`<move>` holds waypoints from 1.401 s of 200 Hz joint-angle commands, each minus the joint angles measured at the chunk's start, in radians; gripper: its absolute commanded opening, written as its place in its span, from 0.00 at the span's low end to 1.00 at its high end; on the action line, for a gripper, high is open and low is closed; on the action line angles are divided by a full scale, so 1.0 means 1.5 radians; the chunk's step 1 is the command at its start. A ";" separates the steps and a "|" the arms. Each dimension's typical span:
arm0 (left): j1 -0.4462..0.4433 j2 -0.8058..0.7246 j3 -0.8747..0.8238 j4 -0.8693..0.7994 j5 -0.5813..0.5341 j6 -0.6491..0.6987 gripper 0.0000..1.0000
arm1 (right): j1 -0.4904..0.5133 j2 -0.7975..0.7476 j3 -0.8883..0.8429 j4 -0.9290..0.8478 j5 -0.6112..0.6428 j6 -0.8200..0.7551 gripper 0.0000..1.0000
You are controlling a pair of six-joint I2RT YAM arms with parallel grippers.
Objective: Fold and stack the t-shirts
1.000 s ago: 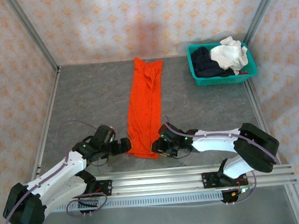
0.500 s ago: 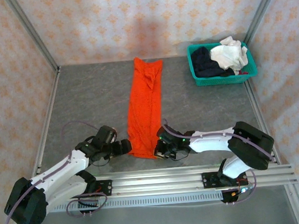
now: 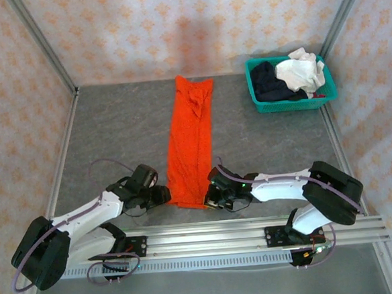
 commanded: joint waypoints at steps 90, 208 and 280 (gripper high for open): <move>-0.025 -0.033 0.023 -0.021 -0.008 -0.022 0.35 | 0.003 0.027 -0.016 0.029 -0.001 0.009 0.00; -0.026 -0.003 0.005 0.021 -0.009 -0.037 0.18 | 0.004 0.012 -0.025 0.028 0.004 0.011 0.00; -0.027 -0.028 -0.005 -0.027 -0.015 -0.026 0.00 | 0.003 -0.041 -0.040 -0.016 0.037 0.008 0.00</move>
